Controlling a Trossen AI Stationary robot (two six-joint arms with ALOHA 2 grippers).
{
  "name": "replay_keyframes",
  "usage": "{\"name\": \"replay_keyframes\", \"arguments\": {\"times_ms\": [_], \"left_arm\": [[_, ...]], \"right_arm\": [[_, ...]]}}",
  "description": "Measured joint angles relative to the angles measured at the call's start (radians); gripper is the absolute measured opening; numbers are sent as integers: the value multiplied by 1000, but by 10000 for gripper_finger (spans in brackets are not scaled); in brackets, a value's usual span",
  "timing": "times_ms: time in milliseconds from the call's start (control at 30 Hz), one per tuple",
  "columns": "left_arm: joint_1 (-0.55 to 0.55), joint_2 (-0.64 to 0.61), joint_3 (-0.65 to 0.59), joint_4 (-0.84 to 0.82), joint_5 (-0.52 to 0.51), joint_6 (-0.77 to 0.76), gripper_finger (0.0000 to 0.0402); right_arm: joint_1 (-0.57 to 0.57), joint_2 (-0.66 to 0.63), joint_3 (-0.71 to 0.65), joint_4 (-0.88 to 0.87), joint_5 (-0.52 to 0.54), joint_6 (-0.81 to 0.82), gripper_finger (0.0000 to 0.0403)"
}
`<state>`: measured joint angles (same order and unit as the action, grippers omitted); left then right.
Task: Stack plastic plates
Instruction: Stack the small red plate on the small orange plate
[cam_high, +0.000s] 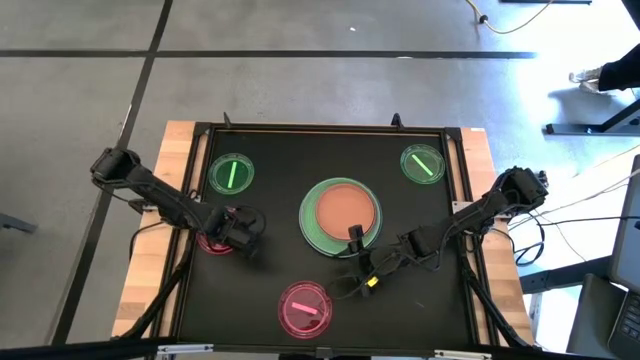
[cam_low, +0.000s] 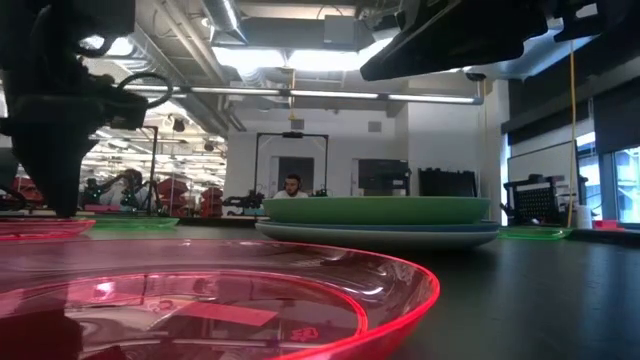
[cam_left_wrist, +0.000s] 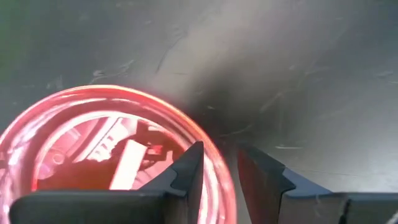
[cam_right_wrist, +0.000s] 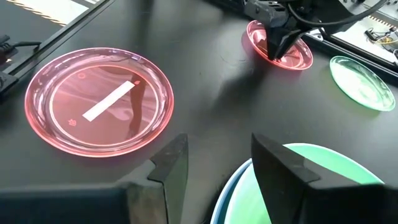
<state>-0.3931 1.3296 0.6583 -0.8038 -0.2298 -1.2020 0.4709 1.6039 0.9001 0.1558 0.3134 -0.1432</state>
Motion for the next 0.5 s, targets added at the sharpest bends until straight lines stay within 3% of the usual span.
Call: {"name": "replay_keyframes", "arguments": {"times_ms": [500], "left_arm": [[1, 0, -79, 69, -22, -33, 91]], "right_arm": [[0, 0, 0, 0, 0, 0, 166]]}}
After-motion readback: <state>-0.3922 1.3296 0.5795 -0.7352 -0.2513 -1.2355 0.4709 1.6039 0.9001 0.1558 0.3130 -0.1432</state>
